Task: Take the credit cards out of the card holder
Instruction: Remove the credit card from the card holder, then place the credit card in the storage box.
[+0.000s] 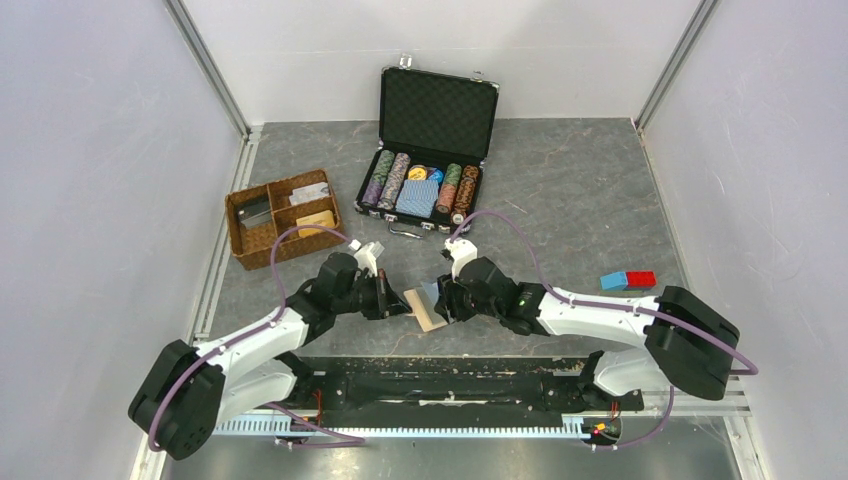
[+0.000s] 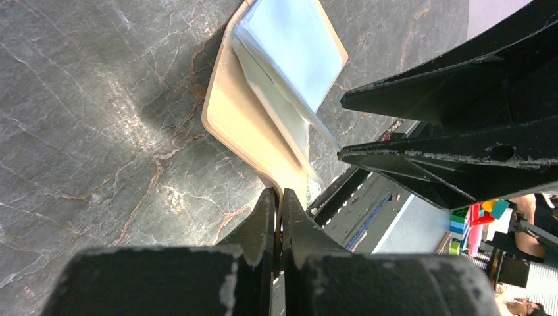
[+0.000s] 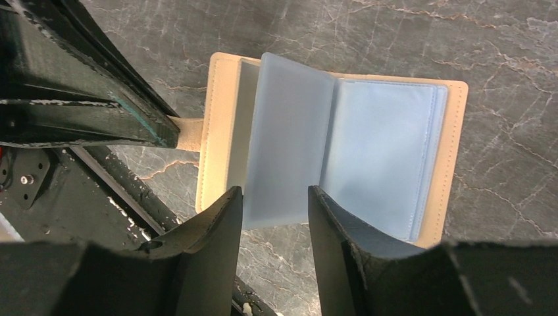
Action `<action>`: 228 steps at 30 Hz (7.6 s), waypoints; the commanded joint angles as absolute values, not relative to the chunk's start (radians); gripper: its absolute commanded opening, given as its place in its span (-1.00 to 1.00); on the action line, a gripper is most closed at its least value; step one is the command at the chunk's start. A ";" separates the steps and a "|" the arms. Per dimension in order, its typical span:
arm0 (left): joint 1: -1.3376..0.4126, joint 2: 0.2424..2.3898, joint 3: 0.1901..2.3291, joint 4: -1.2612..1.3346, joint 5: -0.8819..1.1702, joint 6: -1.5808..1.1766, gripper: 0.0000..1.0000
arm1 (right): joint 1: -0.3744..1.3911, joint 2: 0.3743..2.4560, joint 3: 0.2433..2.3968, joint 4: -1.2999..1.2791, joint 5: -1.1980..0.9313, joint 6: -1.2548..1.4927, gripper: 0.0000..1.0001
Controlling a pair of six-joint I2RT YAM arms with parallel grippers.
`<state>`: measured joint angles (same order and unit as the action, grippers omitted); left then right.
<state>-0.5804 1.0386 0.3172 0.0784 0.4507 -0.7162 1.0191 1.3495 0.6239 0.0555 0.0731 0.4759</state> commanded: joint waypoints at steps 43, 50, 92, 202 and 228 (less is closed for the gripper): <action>-0.584 0.868 0.540 -0.193 0.227 -0.758 -0.05 | 0.864 1.301 0.554 0.183 -0.131 0.437 -0.35; -0.595 1.037 0.489 0.062 0.426 -0.814 -0.06 | 0.832 1.376 0.546 0.252 -0.190 0.460 -0.40; -0.635 1.471 0.277 0.628 0.386 -0.897 -0.14 | 0.809 1.442 0.372 0.418 -0.237 0.582 -0.47; -0.661 0.922 0.363 0.577 0.575 -1.008 0.51 | 0.682 1.102 0.267 1.112 -0.427 1.116 -1.00; -0.696 1.159 0.352 0.950 0.416 -1.157 0.15 | 0.699 1.098 0.076 1.244 -0.006 1.339 -1.00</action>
